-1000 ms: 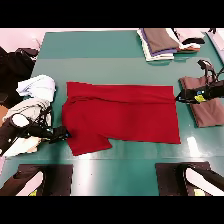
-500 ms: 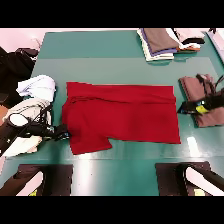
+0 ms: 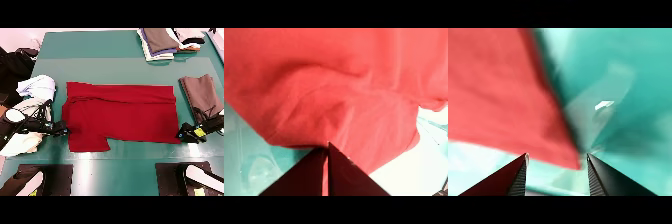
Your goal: Fold the shirts.
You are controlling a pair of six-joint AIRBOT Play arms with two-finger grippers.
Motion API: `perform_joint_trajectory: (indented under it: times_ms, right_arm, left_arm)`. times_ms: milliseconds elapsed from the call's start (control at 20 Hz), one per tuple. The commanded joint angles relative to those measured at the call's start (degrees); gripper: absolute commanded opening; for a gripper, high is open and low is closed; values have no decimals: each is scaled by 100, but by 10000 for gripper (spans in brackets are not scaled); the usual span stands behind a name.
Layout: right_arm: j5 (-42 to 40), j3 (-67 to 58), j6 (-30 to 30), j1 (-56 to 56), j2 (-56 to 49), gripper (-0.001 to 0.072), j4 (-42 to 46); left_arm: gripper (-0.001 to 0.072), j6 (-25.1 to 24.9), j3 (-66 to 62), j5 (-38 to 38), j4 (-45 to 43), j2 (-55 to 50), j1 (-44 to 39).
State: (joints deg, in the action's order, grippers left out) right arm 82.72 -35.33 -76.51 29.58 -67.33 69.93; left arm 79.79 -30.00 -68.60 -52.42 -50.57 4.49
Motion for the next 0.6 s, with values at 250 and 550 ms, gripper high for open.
perform_joint_trajectory:
  times_ms: [250,550]
  right_arm:
    - [129,-282,341,-951,376,16,-223]
    - [623,-673,94,-1106,2197,14,551]
  left_arm:
    - [23,138,-267,-789,-275,680,0]
    - [24,1021,-302,-2354,-450,2297,0]
